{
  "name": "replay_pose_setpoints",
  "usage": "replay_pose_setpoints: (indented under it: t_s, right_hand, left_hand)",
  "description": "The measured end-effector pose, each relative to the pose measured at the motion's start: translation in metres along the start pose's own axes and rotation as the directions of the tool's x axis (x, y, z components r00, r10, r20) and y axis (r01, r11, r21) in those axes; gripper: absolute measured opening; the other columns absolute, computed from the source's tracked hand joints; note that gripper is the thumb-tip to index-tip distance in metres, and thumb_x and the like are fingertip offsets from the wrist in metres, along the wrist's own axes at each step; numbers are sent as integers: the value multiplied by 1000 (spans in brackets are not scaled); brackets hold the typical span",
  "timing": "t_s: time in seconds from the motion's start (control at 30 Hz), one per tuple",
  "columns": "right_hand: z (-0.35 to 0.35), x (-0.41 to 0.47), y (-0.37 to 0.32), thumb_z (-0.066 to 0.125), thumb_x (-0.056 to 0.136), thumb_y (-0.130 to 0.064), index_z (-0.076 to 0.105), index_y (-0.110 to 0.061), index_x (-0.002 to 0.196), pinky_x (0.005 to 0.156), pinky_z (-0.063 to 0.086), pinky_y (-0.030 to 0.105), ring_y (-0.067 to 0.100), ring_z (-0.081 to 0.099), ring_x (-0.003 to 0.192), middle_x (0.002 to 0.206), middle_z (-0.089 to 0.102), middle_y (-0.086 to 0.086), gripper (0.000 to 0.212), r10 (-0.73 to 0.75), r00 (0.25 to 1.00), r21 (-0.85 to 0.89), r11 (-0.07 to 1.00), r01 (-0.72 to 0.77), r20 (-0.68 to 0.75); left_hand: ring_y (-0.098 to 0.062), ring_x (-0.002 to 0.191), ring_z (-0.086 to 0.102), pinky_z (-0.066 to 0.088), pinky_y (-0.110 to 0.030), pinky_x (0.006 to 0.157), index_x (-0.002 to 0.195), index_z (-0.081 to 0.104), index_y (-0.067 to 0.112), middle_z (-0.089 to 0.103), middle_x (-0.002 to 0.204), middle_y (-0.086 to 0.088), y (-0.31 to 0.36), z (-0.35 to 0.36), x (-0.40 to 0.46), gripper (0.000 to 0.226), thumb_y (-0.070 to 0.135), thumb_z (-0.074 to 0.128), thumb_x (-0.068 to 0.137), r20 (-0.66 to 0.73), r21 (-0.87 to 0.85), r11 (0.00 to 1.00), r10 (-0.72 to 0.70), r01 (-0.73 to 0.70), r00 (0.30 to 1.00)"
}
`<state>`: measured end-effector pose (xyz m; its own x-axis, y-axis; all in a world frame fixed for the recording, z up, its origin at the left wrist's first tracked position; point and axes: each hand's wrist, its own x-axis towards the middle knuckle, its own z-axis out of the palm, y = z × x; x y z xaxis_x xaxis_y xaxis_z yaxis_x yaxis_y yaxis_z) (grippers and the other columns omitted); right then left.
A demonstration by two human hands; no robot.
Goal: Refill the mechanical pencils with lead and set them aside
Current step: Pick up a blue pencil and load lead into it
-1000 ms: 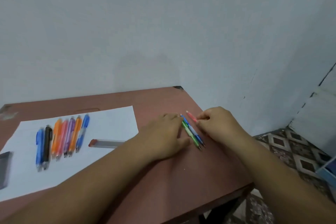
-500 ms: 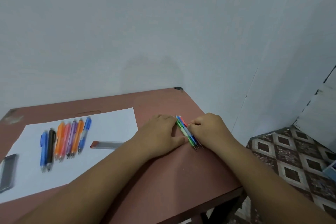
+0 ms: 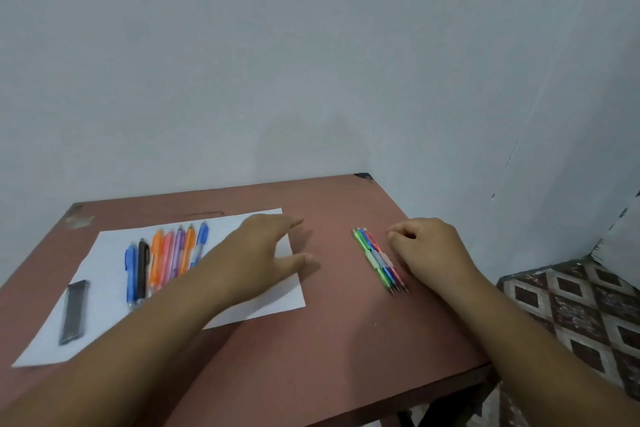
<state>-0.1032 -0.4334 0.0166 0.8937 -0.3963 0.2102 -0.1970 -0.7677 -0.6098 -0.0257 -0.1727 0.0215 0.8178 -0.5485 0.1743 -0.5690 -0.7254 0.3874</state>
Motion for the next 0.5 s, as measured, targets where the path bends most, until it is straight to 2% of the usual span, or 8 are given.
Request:
replay_pose_setpoints:
  t_s: [0.07, 0.17, 0.27, 0.33, 0.4, 0.43, 0.5]
  right_hand:
    - [2, 1, -10, 58, 99, -21, 78, -21, 112, 70, 39, 8, 0, 58, 91, 112, 73, -10, 24, -41, 999, 27, 999, 41, -6]
    - [11, 5, -32, 61, 97, -22, 78, -26, 107, 77, 41, 12, 1, 63, 96, 102, 71, -17, 20, -120, 993, 59, 991, 120, -6]
    - [27, 7, -60, 58, 100, -24, 76, -31, 110, 73, 40, 6, -8, 60, 90, 100, 66, -22, 22, -250, 966, 35, 968, 249, 63]
    - [44, 9, -83, 55, 101, -24, 75, -32, 109, 76, 46, 12, -6, 59, 90, 100, 65, -20, 23, -358, 926, 35, 934, 357, 121]
    - [62, 12, -107, 52, 103, -22, 75, -32, 114, 82, 51, 24, 1, 59, 92, 105, 64, -19, 27, -443, 875, 10, 893, 450, 197]
    - [72, 14, -119, 51, 104, -21, 73, -31, 118, 84, 49, 25, 5, 59, 96, 108, 63, -17, 29, -480, 844, -24, 866, 499, 239]
    - [91, 19, -140, 51, 105, -20, 70, -31, 125, 86, 46, 25, 13, 59, 104, 115, 63, -10, 30, -543, 785, -89, 803, 589, 299]
  left_hand:
    - [-7, 141, 35, 31, -30, 111, 149, 40, 40, 41, 153, 17, -24, -19, -15, 66, 60, 61, 90, -24, -21, 996, -82, 81, 996]
    - [-10, 130, 46, 39, -30, 103, 143, 47, 40, 51, 144, 14, -61, -39, -35, 56, 56, 61, 91, -113, 28, 982, -182, 187, 977]
    - [-19, 108, 60, 46, -32, 85, 134, 57, 38, 65, 127, 5, -91, -48, -51, 42, 50, 59, 94, -224, 14, 969, -237, 246, 945]
    - [-16, 95, 61, 47, -33, 78, 127, 62, 36, 69, 111, 6, -105, -50, -65, 31, 43, 56, 97, -309, -24, 969, -243, 247, 919]
    - [-11, 107, 59, 49, -34, 86, 127, 62, 37, 66, 116, 11, -118, -48, -75, 29, 41, 53, 99, -365, -39, 961, -268, 272, 892]
    - [-10, 113, 56, 48, -33, 89, 128, 61, 37, 64, 121, 12, -123, -47, -77, 30, 42, 52, 100, -377, -47, 953, -295, 300, 878]
    - [-8, 114, 54, 46, -30, 89, 127, 63, 37, 63, 124, 12, -129, -45, -78, 29, 42, 52, 100, -385, -51, 941, -327, 333, 863]
